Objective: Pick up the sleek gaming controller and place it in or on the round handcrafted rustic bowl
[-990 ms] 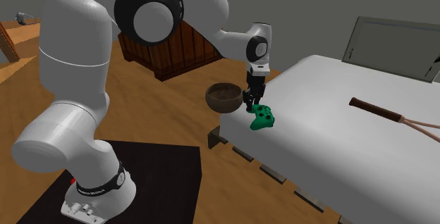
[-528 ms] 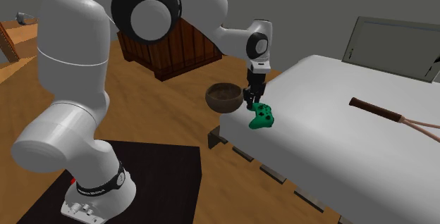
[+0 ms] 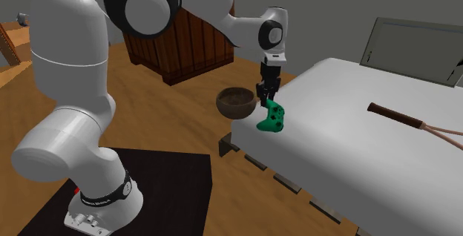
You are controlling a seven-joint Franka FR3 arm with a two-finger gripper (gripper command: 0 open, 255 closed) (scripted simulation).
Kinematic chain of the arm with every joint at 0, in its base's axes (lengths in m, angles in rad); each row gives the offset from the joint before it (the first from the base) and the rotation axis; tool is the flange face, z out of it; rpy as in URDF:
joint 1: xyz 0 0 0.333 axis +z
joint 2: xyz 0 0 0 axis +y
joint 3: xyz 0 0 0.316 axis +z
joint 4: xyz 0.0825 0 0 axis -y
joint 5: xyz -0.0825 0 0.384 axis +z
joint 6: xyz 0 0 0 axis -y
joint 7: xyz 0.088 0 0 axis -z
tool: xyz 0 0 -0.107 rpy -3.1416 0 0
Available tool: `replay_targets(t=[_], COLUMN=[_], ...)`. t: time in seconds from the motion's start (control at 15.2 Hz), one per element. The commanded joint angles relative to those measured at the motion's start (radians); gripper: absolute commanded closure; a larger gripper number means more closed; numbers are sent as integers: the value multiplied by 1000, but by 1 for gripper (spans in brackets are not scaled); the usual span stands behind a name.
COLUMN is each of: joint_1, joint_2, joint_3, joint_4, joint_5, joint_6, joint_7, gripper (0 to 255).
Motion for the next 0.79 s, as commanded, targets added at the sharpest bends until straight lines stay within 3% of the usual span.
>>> replay_targets(t=[0.0,0.73], joint_1=[-3,-12], joint_2=[-11,-67], joint_3=[4,22], joint_4=[14,94], joint_5=[10,54], joint_6=[-22,-144], joint_7=[-9,-47], gripper=[255,255])
